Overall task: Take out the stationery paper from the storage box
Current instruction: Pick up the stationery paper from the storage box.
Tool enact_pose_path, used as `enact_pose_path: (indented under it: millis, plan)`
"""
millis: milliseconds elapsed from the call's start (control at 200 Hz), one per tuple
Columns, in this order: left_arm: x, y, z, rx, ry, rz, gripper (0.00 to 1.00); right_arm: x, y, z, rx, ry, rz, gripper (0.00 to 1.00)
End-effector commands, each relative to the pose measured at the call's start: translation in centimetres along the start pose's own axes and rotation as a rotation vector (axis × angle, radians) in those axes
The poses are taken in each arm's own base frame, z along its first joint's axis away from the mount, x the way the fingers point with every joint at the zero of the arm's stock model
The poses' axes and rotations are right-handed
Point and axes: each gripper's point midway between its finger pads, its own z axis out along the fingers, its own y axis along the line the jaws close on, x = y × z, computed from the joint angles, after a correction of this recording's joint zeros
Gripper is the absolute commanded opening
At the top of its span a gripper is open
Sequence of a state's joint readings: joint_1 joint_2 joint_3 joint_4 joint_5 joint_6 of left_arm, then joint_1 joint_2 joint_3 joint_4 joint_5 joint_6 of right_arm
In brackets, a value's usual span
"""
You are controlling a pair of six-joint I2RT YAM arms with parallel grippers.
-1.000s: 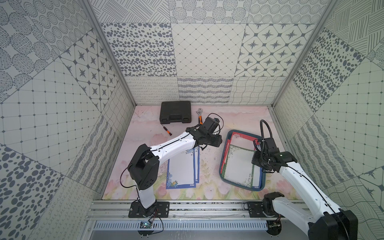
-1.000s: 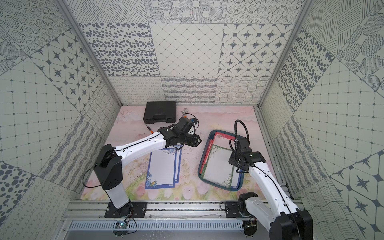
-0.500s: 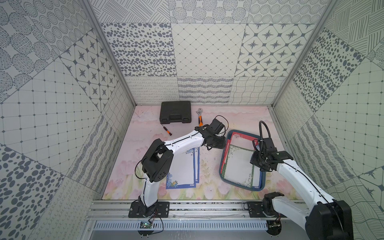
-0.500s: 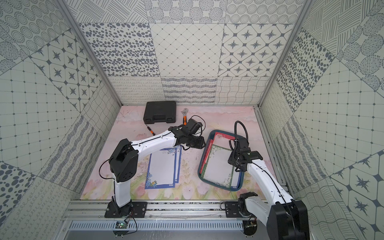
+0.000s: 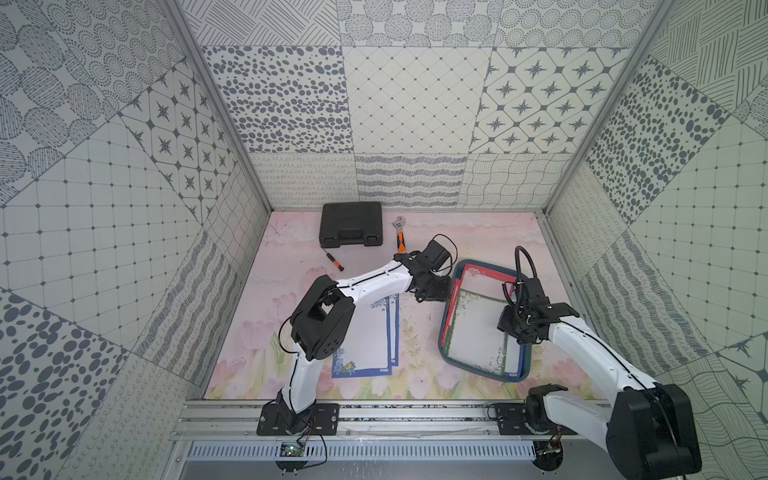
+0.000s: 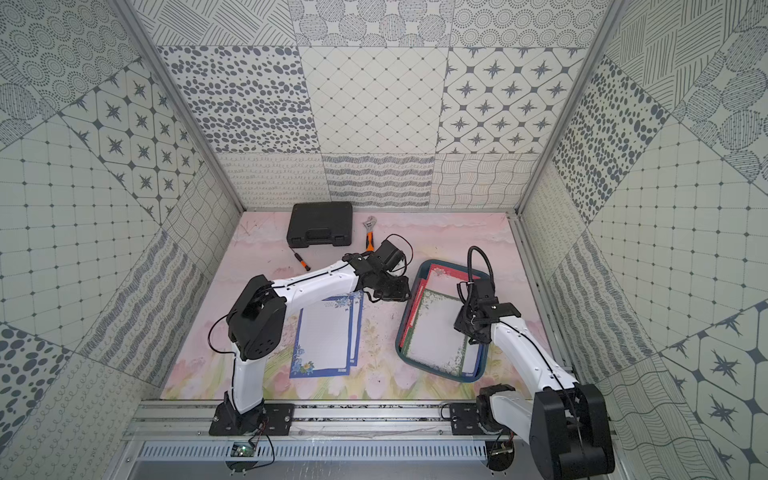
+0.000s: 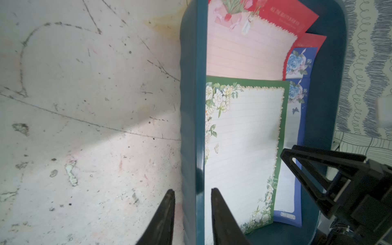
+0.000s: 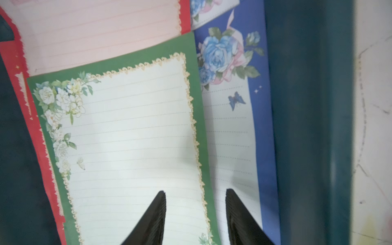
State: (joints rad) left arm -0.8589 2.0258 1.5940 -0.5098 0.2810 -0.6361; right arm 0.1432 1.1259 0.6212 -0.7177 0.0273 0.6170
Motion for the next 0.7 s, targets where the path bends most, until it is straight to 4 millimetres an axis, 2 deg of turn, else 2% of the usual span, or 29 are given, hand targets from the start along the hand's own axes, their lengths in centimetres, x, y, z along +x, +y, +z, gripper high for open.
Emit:
enact_pose_path:
  millis: [0,480,690]
  plan:
    - [0.99,-0.56,0.32,0.024,0.051,-0.036,0.3,-0.32,0.46,0.4,-0.024,-0.007,-0.002,0.48]
    - [1.4,-0.58,0.95,0.036,0.078,-0.051,0.21,0.19,0.26,1.07,-0.027,0.012,0.004,0.49]
    - [1.51,-0.39,1.12,0.032,0.079,-0.057,0.19,0.52,0.58,1.28,-0.052,0.024,0.009,0.47]
